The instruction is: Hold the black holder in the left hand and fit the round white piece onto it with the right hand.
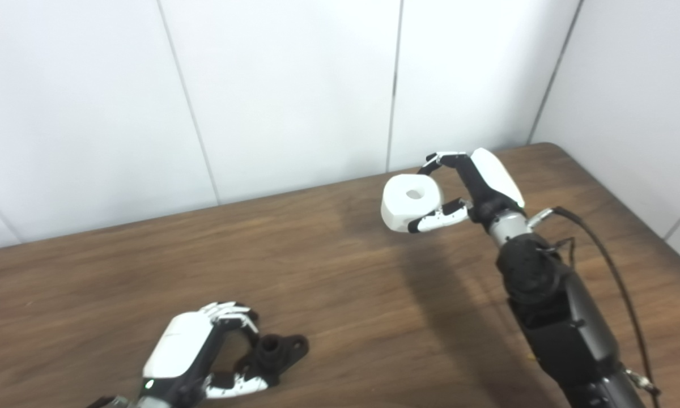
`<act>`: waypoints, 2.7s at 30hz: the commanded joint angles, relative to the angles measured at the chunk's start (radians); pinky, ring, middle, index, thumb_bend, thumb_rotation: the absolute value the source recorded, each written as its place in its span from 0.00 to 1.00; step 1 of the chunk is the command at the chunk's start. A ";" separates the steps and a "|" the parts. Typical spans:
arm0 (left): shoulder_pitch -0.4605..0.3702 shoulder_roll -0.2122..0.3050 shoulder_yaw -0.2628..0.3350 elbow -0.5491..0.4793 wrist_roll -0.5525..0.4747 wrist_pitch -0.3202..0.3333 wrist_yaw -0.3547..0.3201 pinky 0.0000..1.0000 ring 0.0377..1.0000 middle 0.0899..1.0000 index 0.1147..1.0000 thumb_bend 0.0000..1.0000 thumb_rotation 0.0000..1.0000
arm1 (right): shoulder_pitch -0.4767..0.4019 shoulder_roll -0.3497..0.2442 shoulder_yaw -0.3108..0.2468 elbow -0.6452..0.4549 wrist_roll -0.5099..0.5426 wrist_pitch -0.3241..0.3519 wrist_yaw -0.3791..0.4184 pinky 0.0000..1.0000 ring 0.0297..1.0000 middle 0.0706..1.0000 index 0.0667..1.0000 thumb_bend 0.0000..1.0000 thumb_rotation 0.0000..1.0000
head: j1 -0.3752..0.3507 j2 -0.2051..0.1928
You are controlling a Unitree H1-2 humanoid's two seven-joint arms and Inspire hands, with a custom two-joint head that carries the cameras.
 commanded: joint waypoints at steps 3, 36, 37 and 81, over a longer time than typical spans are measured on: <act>0.035 -0.001 -0.028 0.024 0.044 0.087 -0.087 0.89 0.83 0.74 0.42 0.52 0.05 | -0.028 0.001 0.025 -0.100 -0.028 -0.002 0.091 0.83 0.87 0.78 0.44 0.53 0.14 | 0.061 0.019; 0.030 -0.090 -0.078 0.019 0.101 0.193 -0.101 0.91 0.85 0.76 0.42 0.52 0.05 | -0.001 0.187 0.216 -0.291 -0.070 -0.004 0.361 0.91 0.91 0.82 0.44 0.53 0.14 | 0.241 0.069; 0.030 -0.090 -0.078 0.021 0.100 0.192 -0.099 0.91 0.85 0.76 0.42 0.52 0.05 | 0.000 0.193 0.217 -0.291 -0.072 -0.003 0.365 0.92 0.91 0.82 0.44 0.53 0.14 | 0.242 0.069; 0.018 -0.084 -0.070 0.026 0.090 0.191 -0.091 0.91 0.84 0.75 0.42 0.52 0.05 | 0.042 0.190 0.293 -0.221 -0.061 -0.029 0.305 1.00 0.93 0.82 0.44 0.53 0.14 | 0.229 0.078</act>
